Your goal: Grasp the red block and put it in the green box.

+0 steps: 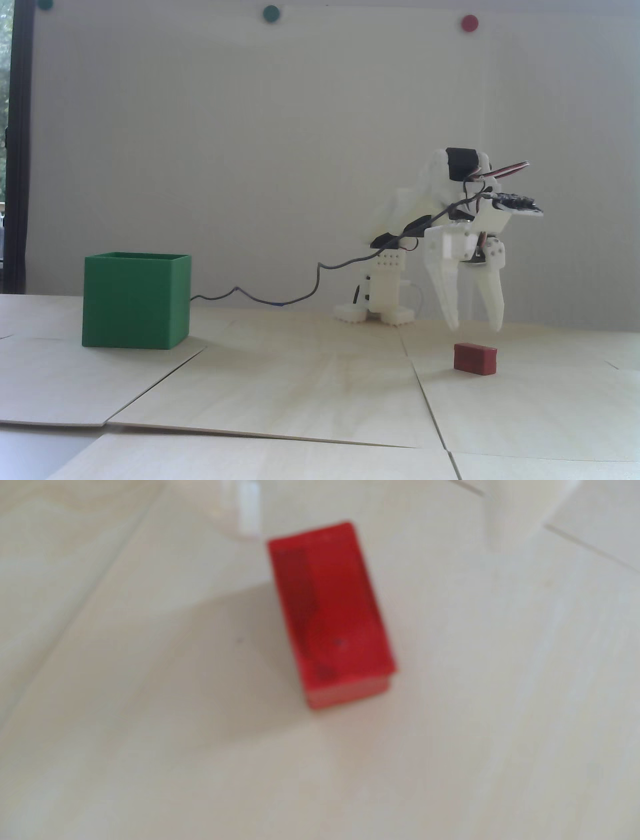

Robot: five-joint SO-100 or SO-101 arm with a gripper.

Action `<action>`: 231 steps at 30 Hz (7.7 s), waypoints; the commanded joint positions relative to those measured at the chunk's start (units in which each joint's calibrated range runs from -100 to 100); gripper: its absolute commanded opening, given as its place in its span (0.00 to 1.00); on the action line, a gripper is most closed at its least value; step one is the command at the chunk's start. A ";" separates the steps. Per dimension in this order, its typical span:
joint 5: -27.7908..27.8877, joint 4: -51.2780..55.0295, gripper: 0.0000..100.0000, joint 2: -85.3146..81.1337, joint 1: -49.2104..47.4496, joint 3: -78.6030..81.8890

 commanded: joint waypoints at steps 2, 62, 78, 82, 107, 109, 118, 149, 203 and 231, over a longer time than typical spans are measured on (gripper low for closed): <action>0.26 1.74 0.25 -1.40 0.52 -3.44; 5.88 1.82 0.25 1.75 0.44 -3.44; 5.88 1.49 0.25 1.83 2.21 -3.44; 5.88 1.40 0.25 1.83 3.41 -3.44; 5.57 -0.54 0.25 2.78 0.28 -3.44; 5.52 -0.29 0.25 2.78 0.20 -3.44; 5.47 -0.20 0.25 4.67 -1.82 -3.44; 2.92 1.65 0.26 0.73 -4.23 -2.99; 1.56 1.65 0.30 -5.43 -3.02 -2.73; 1.56 1.65 0.30 -9.30 -2.30 -2.55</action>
